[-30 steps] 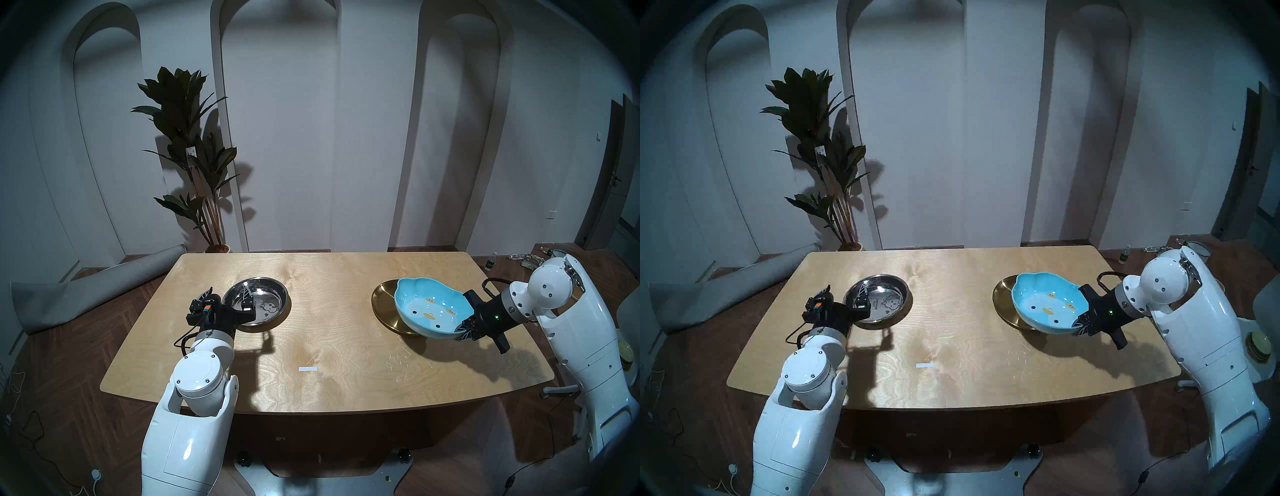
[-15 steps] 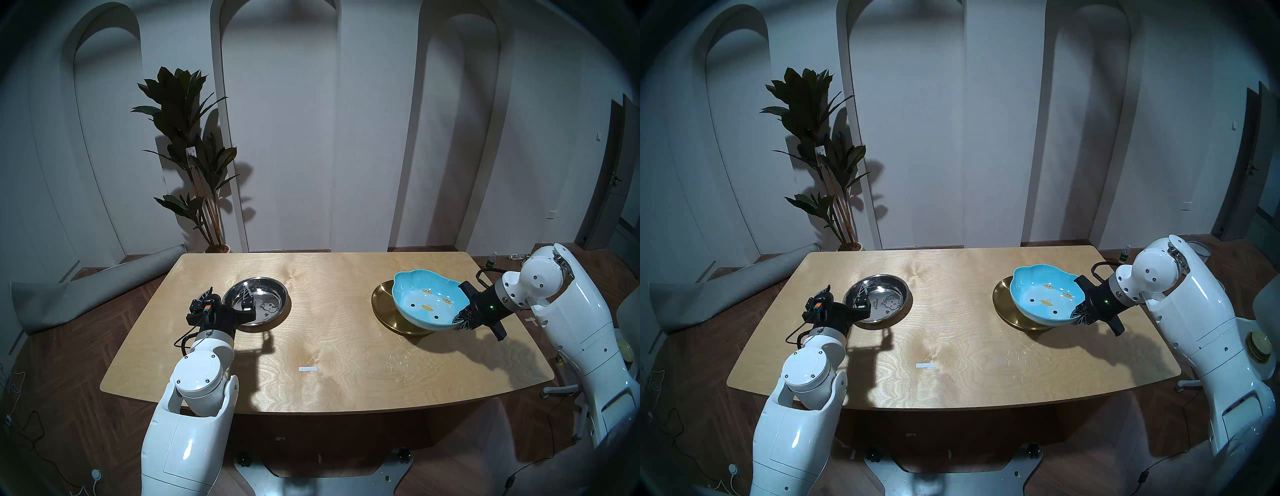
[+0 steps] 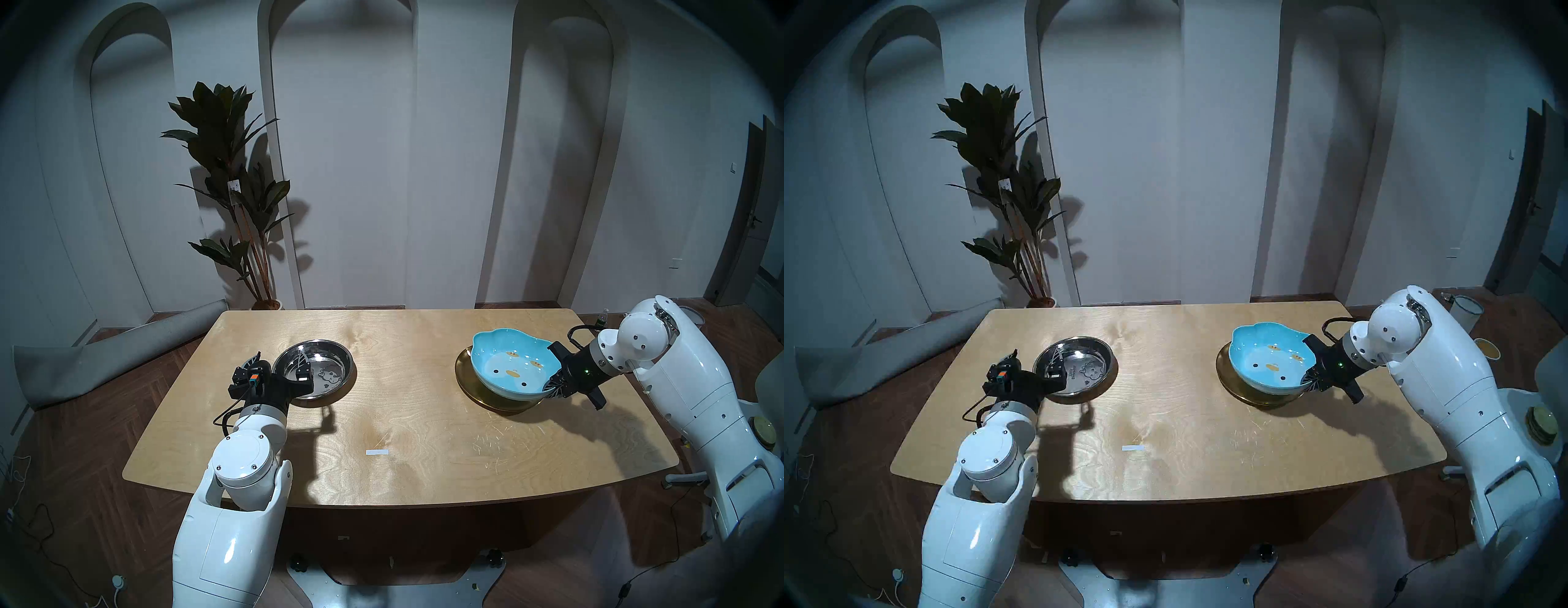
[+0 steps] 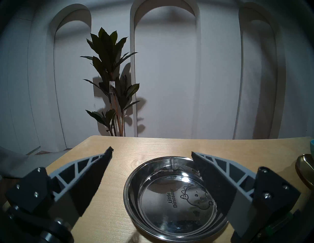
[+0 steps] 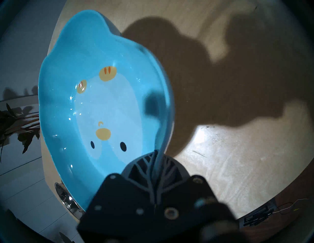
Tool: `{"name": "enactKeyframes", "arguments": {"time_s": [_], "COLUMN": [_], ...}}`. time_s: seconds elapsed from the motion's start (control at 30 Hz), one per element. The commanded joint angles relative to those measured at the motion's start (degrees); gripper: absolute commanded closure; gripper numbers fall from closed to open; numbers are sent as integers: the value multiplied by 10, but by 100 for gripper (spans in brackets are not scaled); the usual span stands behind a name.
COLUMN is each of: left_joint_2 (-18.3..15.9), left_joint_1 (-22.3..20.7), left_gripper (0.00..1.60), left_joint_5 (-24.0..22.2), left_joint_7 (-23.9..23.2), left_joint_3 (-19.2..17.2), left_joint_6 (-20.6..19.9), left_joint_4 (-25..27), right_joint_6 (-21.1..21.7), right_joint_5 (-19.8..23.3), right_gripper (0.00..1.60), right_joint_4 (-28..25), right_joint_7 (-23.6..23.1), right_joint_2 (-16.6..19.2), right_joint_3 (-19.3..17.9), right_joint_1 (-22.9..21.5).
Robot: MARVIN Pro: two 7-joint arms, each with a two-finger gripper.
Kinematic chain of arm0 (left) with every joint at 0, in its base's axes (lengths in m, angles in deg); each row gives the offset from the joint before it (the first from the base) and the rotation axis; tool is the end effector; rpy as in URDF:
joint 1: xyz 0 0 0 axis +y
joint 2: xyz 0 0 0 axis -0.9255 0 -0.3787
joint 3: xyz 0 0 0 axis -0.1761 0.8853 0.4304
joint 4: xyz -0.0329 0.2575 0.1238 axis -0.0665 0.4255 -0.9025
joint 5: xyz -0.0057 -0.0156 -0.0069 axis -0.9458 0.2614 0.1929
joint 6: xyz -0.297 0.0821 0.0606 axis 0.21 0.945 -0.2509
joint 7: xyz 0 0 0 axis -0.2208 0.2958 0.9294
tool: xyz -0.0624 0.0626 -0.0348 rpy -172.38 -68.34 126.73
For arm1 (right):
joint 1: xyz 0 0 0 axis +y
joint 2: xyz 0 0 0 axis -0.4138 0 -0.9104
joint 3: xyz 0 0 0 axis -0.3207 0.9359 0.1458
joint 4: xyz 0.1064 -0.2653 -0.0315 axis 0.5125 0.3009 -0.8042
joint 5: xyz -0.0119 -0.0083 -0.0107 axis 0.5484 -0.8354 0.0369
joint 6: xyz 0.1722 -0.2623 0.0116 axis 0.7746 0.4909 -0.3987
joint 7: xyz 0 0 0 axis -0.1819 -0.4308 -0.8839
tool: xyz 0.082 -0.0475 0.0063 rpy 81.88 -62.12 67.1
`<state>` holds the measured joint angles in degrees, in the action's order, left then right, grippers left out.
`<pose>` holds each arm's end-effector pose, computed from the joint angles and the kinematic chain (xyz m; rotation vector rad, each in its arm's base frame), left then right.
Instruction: Stack the plates into one stack
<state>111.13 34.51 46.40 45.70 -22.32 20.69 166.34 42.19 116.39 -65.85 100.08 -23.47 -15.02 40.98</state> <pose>0.3651 0.0295 -0.2934 -2.2273 -0.1208 -2.0629 0.4412 -0.1535 -0.2308 -2.4357 1.2433 -0.2078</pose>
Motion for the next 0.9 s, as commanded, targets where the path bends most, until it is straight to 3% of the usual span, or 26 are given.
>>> {"name": "enactKeyframes", "arguments": {"time_s": [0.0,0.03,0.1,0.13,0.37,0.87], "left_joint_2": [-1,-1,-1,-1,-3,-5], "left_joint_1": [-7,-7,-7,-7,-7,-7], "left_gripper": [0,0,0,0,0,0], "left_joint_5": [0,0,0,0,-1,-4], "left_joint_7": [0,0,0,1,2,4], "left_joint_3": [-1,0,0,0,1,2], "left_joint_6": [5,5,5,5,5,6], "left_joint_4": [12,12,12,12,12,12], "right_joint_6": [19,22,22,25,25,16], "right_joint_5": [-6,1,-7,4,19,35], "right_gripper": [160,160,160,160,160,160], "right_joint_4": [26,46,37,59,77,89], "right_joint_7": [57,63,38,53,37,33], "right_joint_2": [-3,-2,1,1,10,32], "right_joint_3": [30,54,48,72,109,155], "right_joint_1": [-63,-84,-67,-90,-106,-126]}}
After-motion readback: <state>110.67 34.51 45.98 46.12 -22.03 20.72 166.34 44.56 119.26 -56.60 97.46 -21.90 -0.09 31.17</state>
